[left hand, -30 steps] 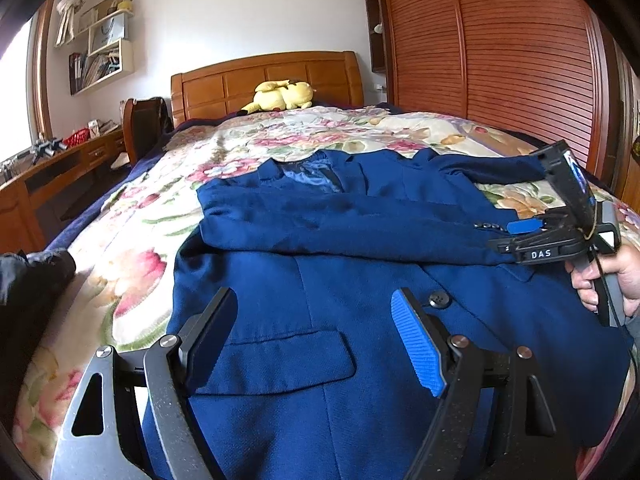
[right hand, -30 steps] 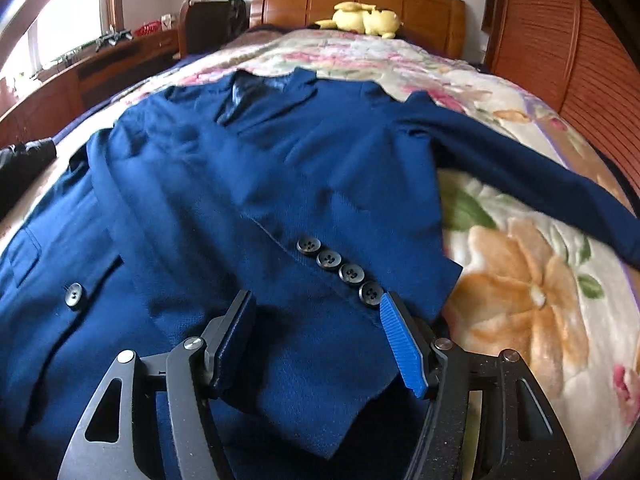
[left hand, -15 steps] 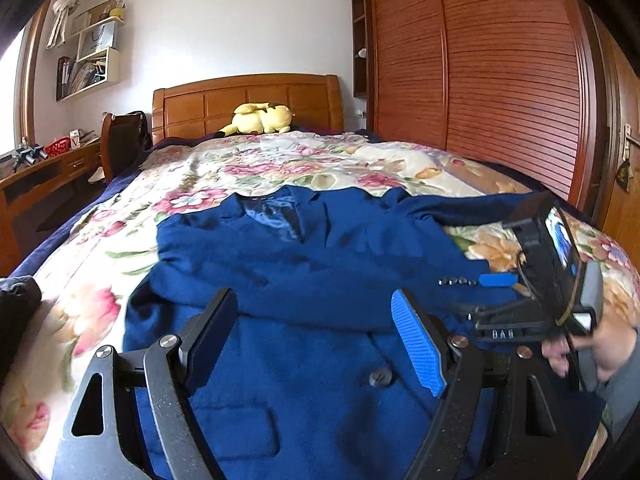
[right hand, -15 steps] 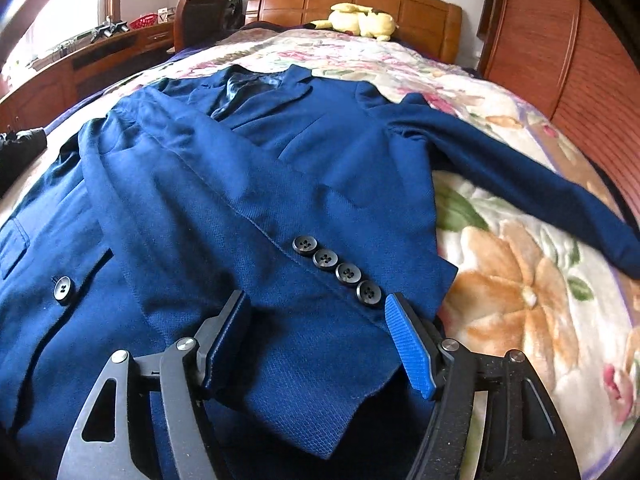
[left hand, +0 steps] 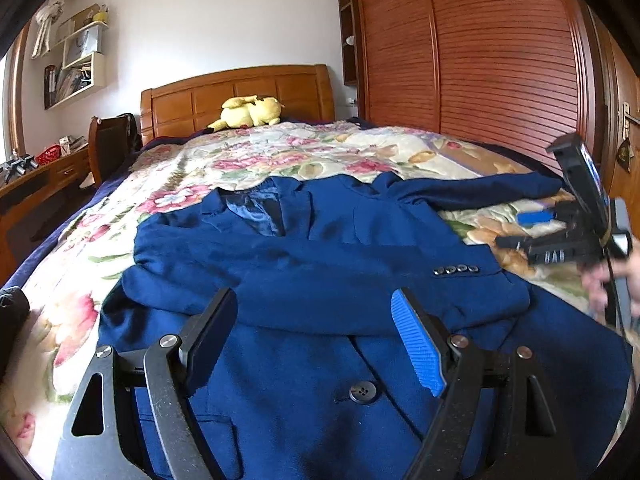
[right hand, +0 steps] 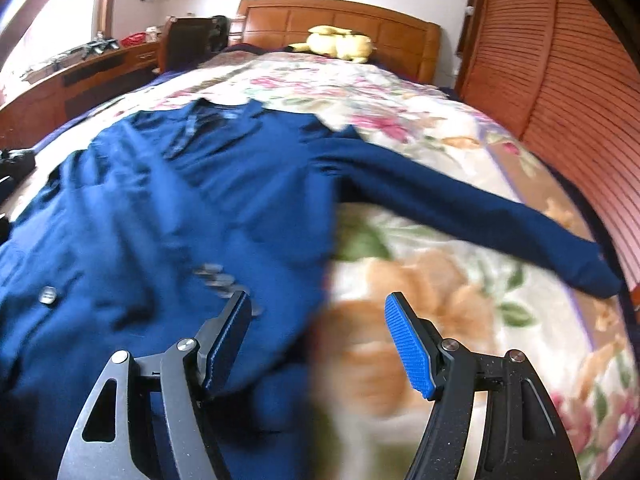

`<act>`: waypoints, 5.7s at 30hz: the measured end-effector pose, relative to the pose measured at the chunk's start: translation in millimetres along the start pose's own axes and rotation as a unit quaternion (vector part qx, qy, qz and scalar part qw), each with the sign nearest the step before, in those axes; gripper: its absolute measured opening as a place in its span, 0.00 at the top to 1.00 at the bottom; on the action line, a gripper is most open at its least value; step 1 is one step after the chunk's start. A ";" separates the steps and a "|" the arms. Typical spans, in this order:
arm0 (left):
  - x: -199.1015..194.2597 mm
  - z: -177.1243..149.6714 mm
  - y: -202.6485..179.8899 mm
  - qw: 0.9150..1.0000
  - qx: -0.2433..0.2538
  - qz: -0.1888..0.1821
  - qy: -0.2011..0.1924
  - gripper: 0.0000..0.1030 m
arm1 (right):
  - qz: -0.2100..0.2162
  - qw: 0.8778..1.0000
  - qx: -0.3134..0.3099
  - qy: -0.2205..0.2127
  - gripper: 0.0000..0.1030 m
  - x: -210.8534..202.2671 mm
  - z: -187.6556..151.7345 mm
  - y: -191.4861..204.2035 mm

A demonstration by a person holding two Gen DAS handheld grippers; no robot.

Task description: Fold large clothes

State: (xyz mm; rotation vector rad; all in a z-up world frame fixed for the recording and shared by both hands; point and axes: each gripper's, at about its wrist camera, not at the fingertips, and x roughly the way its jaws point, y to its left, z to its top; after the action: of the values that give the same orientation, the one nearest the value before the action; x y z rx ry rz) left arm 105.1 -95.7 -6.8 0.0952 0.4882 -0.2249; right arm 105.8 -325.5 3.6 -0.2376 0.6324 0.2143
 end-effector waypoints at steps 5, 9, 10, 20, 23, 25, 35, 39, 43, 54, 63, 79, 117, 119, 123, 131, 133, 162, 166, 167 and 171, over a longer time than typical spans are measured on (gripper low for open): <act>6.6 -3.1 -4.0 1.000 0.007 -0.001 0.014 0.22 | -0.065 0.998 0.005 0.005 0.31 13.8 1.7 -69.7; 6.4 -3.7 -3.9 1.000 0.006 -0.003 0.014 0.22 | -0.118 0.992 0.046 0.019 0.31 28.8 -0.7 -140.9; 7.3 -3.3 -3.6 1.000 0.005 -0.003 0.015 0.22 | -0.129 0.990 0.059 0.023 0.31 31.9 -0.2 -155.8; 12.4 -5.0 -4.0 1.000 0.005 -0.007 0.026 0.22 | -0.208 0.966 0.154 0.001 0.31 34.7 16.9 -263.3; 13.1 -5.5 -4.4 1.000 0.006 -0.007 0.027 0.22 | -0.218 0.957 0.190 -0.003 0.31 30.9 20.5 -276.1; 14.4 -6.1 -4.0 1.000 0.007 -0.007 0.029 0.22 | -0.233 0.949 0.213 0.015 0.31 40.5 21.5 -288.4; 14.9 -8.0 -2.6 1.000 0.003 -0.010 0.028 0.22 | -0.217 0.929 0.283 0.104 0.31 93.6 1.6 -316.9; 13.1 -8.3 -1.5 1.000 0.003 -0.011 0.026 0.22 | -0.215 0.932 0.269 0.116 0.31 102.0 -2.9 -314.3; 12.4 -7.8 -1.9 1.000 0.003 -0.010 0.025 0.22 | -0.208 0.933 0.268 0.118 0.42 101.2 -5.9 -309.9; -1.4 -5.3 10.7 0.999 -0.027 -0.023 0.006 0.22 | -0.159 0.967 0.189 0.065 0.94 62.0 19.6 -250.3; -35.3 -0.5 27.8 0.999 -0.028 -0.025 -0.025 0.22 | -0.129 0.987 0.087 -0.030 0.94 -23.2 86.6 -150.4; -90.8 -15.1 104.0 0.997 -0.061 0.021 -0.050 0.22 | -0.034 0.986 -0.042 -0.160 0.94 -129.7 128.4 34.9; -114.7 -33.6 151.9 0.994 -0.081 0.059 -0.053 0.22 | 0.084 0.982 -0.137 -0.095 0.38 -129.5 99.4 169.8; -112.9 -33.8 151.9 0.994 -0.081 0.059 -0.050 0.22 | 0.086 0.985 -0.128 -0.081 0.38 -118.5 92.2 168.6; -108.3 -34.0 150.5 0.994 -0.081 0.058 -0.043 0.22 | 0.087 0.990 -0.098 -0.054 0.38 -88.9 74.1 161.7; -93.3 -37.1 142.2 0.996 -0.072 0.054 -0.020 0.22 | 0.077 0.997 -0.031 0.010 0.38 -17.9 34.2 154.2; -90.3 -38.2 140.3 0.996 -0.069 0.054 -0.015 0.22 | 0.071 0.997 -0.027 0.018 0.38 -6.8 29.1 158.0; -17.6 -22.7 138.0 0.991 -0.008 0.041 0.123 0.22 | 0.084 0.996 -0.015 0.004 0.38 16.6 12.9 165.7; 7.0 -16.2 149.0 0.986 -0.013 0.046 0.157 0.22 | 0.087 0.996 -0.011 0.001 0.38 12.2 12.0 165.2; 12.4 -14.9 152.8 0.985 -0.020 0.045 0.163 0.22 | 0.089 0.996 -0.009 0.000 0.38 11.6 11.8 164.1; 33.7 -9.9 165.6 0.982 -0.034 0.046 0.181 0.22 | 0.092 0.996 -0.005 -0.001 0.38 11.4 12.1 162.1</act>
State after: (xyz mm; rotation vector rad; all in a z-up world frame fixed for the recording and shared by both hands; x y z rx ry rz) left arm 168.8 60.1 -25.4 0.0929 0.8520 -0.0989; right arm 77.9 -166.5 -18.7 -0.1889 0.6521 0.3955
